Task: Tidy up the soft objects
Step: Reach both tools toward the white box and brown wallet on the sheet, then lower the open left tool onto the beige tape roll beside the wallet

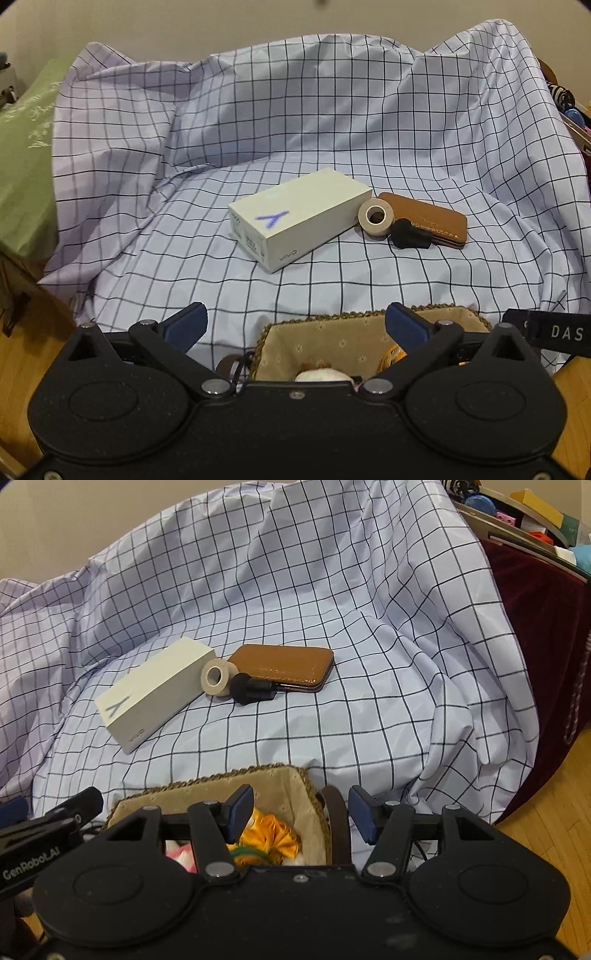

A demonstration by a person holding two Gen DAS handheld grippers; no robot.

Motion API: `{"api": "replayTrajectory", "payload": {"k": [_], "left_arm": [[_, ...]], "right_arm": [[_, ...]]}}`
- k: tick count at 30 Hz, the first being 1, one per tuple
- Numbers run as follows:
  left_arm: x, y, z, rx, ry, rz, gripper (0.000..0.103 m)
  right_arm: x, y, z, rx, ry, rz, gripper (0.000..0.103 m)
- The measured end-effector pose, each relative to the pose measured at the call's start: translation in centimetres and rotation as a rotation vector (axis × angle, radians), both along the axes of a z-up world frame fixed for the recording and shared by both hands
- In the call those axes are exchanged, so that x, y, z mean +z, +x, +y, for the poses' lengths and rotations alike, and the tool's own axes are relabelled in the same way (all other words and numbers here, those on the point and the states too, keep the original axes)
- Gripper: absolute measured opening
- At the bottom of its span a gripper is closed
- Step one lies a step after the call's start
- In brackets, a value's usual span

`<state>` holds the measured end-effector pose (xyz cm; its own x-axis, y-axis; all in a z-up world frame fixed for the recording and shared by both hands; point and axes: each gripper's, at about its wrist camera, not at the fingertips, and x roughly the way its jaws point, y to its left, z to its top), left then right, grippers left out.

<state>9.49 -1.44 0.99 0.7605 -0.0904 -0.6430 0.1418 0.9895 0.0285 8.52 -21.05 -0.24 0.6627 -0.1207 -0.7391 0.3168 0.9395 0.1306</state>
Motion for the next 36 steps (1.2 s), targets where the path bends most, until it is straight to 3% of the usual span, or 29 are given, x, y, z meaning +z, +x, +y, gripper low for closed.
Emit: {"api": "replayTrajectory", "payload": {"k": [14, 18, 28, 36], "left_arm": [[-2.5, 6.4, -1.1, -0.057, -0.011, 0.101, 0.099], [-3.6, 7.7, -0.5, -0.058, -0.032, 0.116, 0.099], [-5.7, 8.6, 0.0, -0.052, -0.049, 0.100, 0.099], [-6.6, 9.3, 0.7, -0.025, -0.081, 0.126, 0.099]], "right_arm": [[-0.1, 9.0, 0.4, -0.008, -0.011, 0.029, 0.058], [-0.7, 11.4, 0.9, -0.010, 0.001, 0.000, 0.059], [-3.4, 16.1, 2.5, -0.009, -0.062, -0.055, 0.061], [-5.2, 17.8, 2.7, -0.017, -0.071, -0.019, 0.063]]}}
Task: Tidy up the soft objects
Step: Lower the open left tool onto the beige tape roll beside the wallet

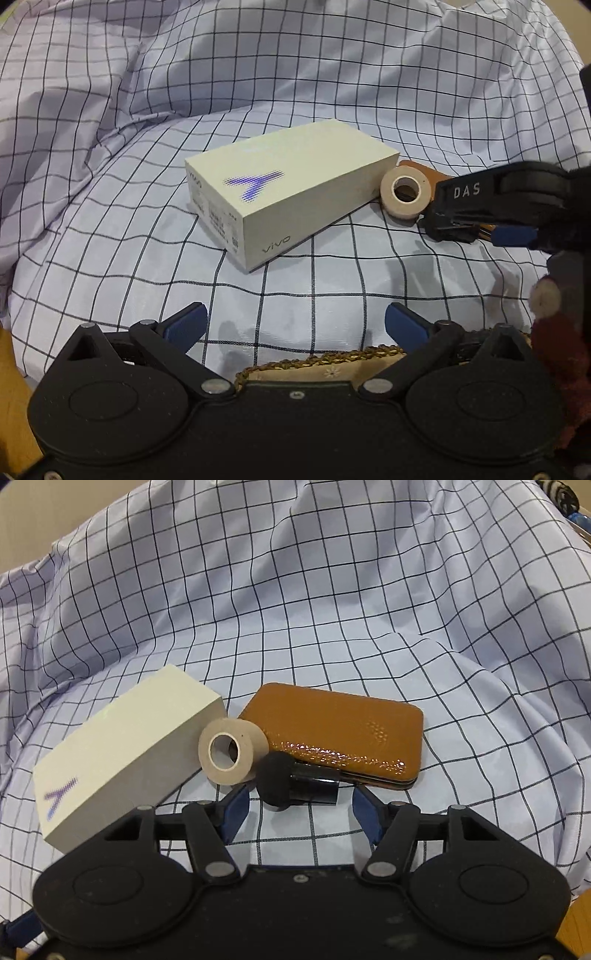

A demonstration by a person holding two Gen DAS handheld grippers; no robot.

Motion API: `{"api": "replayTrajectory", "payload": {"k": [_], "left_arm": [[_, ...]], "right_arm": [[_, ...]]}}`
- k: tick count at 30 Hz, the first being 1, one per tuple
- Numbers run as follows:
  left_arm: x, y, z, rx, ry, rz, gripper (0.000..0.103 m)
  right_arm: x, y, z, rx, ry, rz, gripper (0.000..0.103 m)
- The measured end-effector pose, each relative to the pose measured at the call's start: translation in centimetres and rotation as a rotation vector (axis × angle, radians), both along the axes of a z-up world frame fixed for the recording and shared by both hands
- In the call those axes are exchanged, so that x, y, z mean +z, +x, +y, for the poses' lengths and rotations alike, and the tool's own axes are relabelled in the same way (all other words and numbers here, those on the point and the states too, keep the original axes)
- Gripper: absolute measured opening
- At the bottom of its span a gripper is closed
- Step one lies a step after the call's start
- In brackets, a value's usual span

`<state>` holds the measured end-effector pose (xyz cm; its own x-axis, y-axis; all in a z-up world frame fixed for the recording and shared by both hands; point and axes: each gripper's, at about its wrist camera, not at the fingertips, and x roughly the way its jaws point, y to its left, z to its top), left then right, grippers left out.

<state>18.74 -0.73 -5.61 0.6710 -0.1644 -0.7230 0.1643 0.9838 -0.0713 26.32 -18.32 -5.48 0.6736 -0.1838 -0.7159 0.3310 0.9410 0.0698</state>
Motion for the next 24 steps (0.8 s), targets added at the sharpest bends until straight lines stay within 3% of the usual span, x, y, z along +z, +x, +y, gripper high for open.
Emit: {"api": "replayTrajectory", "payload": {"k": [18, 20, 21, 24], "left_arm": [[0.0, -0.1, 0.1, 0.002, 0.002, 0.013, 0.099], [0.0, -0.1, 0.1, 0.002, 0.003, 0.014, 0.099], [0.0, -0.1, 0.1, 0.002, 0.004, 0.014, 0.099], [0.1, -0.2, 0.0, 0.001, 0.010, 0.012, 0.099]], "right_arm": [[-1.4, 2.3, -0.5, -0.032, 0.002, 0.032, 0.064], [-1.4, 2.3, -0.6, -0.029, 0.002, 0.031, 0.061], [-1.4, 2.3, -0.6, -0.021, 0.007, 0.027, 0.055], [-1.4, 2.2, -0.6, -0.017, 0.009, 0.021, 0.054]]}}
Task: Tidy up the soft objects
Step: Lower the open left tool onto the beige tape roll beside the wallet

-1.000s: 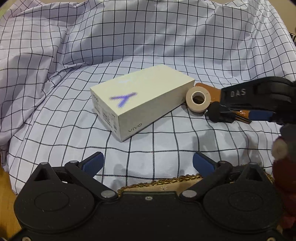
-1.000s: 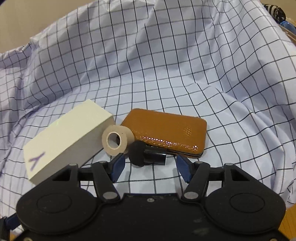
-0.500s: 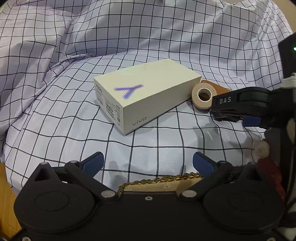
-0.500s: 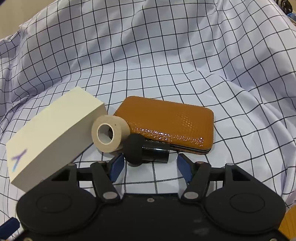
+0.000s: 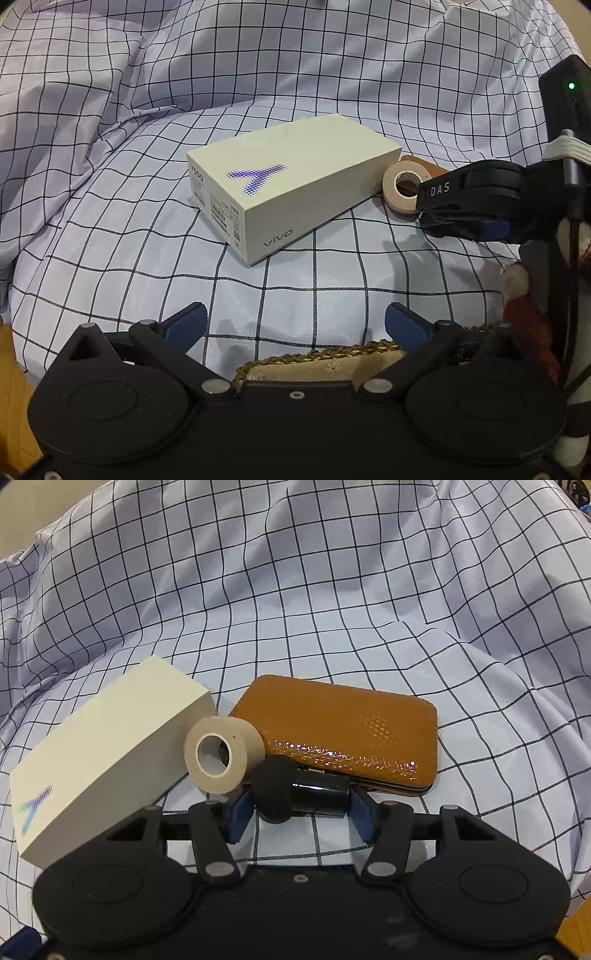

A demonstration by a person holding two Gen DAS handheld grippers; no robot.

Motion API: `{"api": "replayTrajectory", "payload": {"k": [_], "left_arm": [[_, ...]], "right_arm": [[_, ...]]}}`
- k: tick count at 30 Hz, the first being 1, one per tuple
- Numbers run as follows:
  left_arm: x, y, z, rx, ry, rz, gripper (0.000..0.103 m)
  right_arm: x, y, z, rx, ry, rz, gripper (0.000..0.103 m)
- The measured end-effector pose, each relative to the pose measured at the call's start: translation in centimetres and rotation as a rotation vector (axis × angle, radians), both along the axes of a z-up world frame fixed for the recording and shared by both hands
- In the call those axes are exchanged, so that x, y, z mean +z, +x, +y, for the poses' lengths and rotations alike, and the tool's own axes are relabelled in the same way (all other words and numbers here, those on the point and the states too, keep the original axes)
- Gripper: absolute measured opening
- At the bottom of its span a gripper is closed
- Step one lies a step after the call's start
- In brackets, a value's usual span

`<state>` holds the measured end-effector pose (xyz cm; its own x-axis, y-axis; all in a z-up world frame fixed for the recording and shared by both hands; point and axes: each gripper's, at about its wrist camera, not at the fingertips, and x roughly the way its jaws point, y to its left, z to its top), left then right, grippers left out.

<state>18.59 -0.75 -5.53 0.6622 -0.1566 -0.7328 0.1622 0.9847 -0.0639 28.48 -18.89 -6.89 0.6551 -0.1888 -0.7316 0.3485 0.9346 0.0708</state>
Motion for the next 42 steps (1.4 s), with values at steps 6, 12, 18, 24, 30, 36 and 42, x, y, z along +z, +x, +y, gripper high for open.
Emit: {"api": "replayTrajectory", "payload": {"k": [6, 12, 18, 24, 30, 36, 42], "left_arm": [[0.6, -0.1, -0.2, -0.004, 0.006, 0.003, 0.099], [2.4, 0.7, -1.3, -0.039, -0.008, 0.008, 0.099], [4.5, 2.8, -3.9, -0.062, -0.025, 0.017, 0.099], [5.5, 5.4, -6.5, -0.043, -0.078, 0.023, 0.097], [4.9, 7.8, -8.5, -0.042, -0.149, 0.076, 0.086], [3.4, 9.5, -9.5, -0.010, -0.211, 0.097, 0.080], [1.9, 10.2, -10.2, 0.006, -0.233, 0.090, 0.077]], "right_arm": [[1.0, -1.3, -0.9, -0.004, 0.045, -0.017, 0.054], [3.2, -3.5, -3.0, -0.033, 0.071, -0.045, 0.054], [4.1, -5.7, -4.8, -0.060, 0.052, -0.067, 0.054], [3.5, -7.2, -6.6, -0.097, 0.058, -0.061, 0.055], [2.8, -8.1, -8.3, -0.133, 0.074, -0.058, 0.055], [2.7, -8.6, -9.2, -0.150, 0.085, -0.065, 0.055], [2.7, -9.0, -9.7, -0.155, 0.099, -0.068, 0.055]]}}
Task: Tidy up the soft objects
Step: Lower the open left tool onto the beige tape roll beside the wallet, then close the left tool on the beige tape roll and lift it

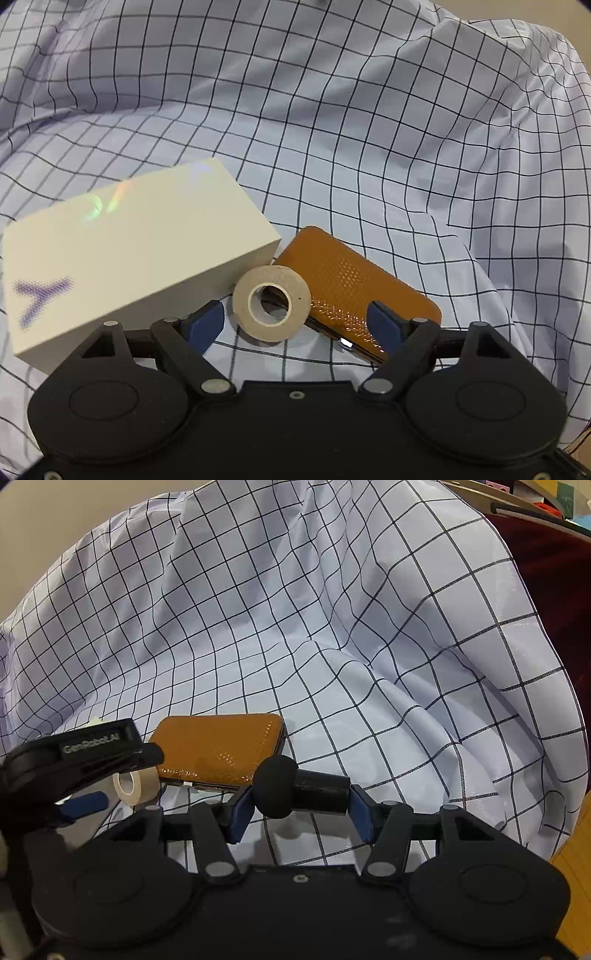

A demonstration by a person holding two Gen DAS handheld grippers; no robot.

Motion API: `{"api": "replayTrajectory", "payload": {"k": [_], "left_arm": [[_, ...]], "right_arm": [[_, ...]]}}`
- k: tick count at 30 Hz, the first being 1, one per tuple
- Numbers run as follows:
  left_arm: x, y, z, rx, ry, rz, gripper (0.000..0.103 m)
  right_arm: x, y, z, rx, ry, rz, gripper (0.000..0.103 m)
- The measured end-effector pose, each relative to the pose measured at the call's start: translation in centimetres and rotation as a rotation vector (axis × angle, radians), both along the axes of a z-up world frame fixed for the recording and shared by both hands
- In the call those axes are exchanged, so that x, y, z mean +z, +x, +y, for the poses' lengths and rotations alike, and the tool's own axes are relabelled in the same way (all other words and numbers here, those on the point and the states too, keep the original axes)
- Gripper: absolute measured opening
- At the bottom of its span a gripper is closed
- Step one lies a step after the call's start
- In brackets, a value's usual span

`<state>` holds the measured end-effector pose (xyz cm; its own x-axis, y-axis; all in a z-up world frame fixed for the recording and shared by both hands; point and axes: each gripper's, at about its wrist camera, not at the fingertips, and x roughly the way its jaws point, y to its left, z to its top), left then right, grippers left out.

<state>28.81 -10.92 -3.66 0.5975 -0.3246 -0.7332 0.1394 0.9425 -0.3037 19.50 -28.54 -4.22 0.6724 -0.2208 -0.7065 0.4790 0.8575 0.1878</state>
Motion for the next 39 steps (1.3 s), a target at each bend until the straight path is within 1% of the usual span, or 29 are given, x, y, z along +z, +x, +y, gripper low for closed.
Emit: {"api": "replayTrajectory", "payload": {"k": [5, 7, 8, 13, 15, 16, 19, 22, 24, 26, 28, 31, 33, 36, 39], "left_arm": [[-1.1, 0.4, 0.0, 0.019, -0.032, 0.018, 0.073], [-1.3, 0.4, 0.0, 0.030, -0.031, 0.007, 0.068], [-1.4, 0.4, 0.1, 0.034, -0.032, 0.008, 0.064], [-1.6, 0.4, 0.5, 0.053, -0.031, 0.012, 0.056], [-1.6, 0.4, 0.5, 0.057, -0.011, 0.012, 0.048], [-1.7, 0.3, 0.5, 0.052, -0.001, 0.014, 0.048], [-1.7, 0.3, 0.7, 0.038, -0.012, 0.027, 0.048], [-1.8, 0.1, 0.9, 0.040, -0.010, 0.039, 0.051], [-1.9, 0.0, 0.8, 0.040, -0.004, 0.041, 0.055], [-1.9, -0.2, 0.7, 0.041, 0.011, 0.039, 0.055], [-1.8, -0.4, 0.7, 0.040, 0.033, 0.044, 0.059], [-1.5, -1.1, 1.1, 0.037, 0.043, 0.057, 0.059], [-0.8, -1.6, 1.2, 0.034, 0.060, 0.038, 0.061], [0.4, -1.8, 0.7, 0.028, 0.098, -0.014, 0.067], [1.0, -1.3, -0.1, 0.011, 0.120, -0.052, 0.067]], "right_arm": [[-0.1, 0.0, 0.0, 0.000, 0.004, -0.002, 0.055], [-0.1, -0.1, 0.1, 0.001, 0.007, -0.002, 0.055], [-0.1, -0.1, 0.1, 0.001, 0.008, -0.002, 0.055], [-0.2, -0.2, 0.4, 0.009, 0.011, 0.000, 0.055], [-0.2, -0.2, 0.6, 0.012, 0.012, 0.002, 0.055], [-0.3, -0.2, 0.6, 0.014, 0.013, 0.002, 0.055], [-0.2, -0.2, 0.8, 0.020, 0.013, 0.002, 0.055], [-0.1, -0.2, 0.8, 0.024, 0.012, 0.002, 0.055], [-0.1, -0.2, 0.8, 0.028, 0.010, 0.003, 0.055], [-0.1, -0.2, 0.7, 0.031, 0.010, 0.004, 0.055], [0.0, -0.2, 0.6, 0.031, 0.011, 0.003, 0.055], [0.0, -0.3, 0.4, 0.027, 0.011, 0.003, 0.055], [-0.1, -0.2, 0.4, 0.024, 0.013, 0.005, 0.055], [-0.1, -0.2, 0.5, 0.026, 0.015, 0.006, 0.055], [0.0, -0.2, 0.7, 0.029, 0.014, 0.003, 0.055]]}}
